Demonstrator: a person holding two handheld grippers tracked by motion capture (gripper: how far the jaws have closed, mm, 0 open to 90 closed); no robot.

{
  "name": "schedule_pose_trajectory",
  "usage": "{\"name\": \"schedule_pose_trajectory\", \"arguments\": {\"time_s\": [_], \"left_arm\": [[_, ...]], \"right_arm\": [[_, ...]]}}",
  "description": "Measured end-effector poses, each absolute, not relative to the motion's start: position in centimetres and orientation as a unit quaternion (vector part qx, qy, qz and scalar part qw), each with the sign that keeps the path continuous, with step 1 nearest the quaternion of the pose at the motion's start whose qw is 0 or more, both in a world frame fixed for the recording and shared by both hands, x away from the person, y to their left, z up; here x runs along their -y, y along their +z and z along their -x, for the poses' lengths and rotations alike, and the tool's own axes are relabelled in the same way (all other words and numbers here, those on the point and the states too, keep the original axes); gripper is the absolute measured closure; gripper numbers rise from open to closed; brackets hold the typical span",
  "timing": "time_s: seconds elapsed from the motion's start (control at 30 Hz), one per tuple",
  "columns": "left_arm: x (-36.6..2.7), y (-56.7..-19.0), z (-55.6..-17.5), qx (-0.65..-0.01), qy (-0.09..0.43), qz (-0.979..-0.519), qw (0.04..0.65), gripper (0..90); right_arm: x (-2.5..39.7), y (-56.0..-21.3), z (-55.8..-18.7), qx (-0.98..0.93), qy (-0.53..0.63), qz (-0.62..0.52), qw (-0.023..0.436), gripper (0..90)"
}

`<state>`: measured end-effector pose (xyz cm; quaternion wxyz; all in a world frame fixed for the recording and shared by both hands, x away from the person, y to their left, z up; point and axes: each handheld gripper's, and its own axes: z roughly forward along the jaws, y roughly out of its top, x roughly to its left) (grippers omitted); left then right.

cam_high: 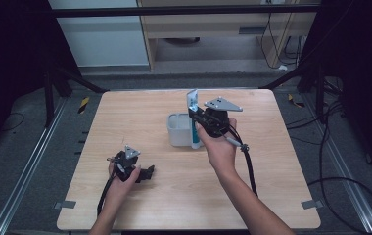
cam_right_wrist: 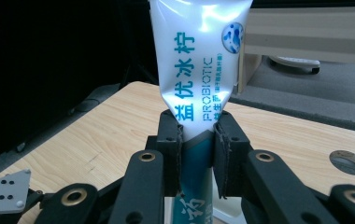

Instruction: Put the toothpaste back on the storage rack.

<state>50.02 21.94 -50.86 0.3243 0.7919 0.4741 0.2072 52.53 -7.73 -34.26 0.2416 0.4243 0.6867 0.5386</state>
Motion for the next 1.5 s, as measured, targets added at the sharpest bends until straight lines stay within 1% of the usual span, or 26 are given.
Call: {"name": "schedule_pose_trajectory", "arguments": {"time_s": [0.4, 0.6, 1.2, 1.5], "left_arm": [[-21.9, -50.9, -50.1, -0.475, 0.208, -0.791, 0.324, 0.0], [-21.9, -50.9, -50.1, -0.475, 0.208, -0.791, 0.325, 0.0], [-21.8, -50.9, -50.1, -0.476, 0.208, -0.790, 0.326, 0.0], [-21.9, -50.9, -50.1, -0.476, 0.208, -0.790, 0.326, 0.0]], "right_arm": [[6.6, -34.2, -52.7, -0.675, 0.553, -0.410, 0.266, 74.9], [6.3, -33.4, -52.7, -0.660, 0.570, -0.402, 0.280, 74.9], [6.2, -32.9, -52.6, -0.630, 0.594, -0.406, 0.294, 74.9], [6.2, -32.7, -52.5, -0.616, 0.598, -0.409, 0.309, 74.9]]}}
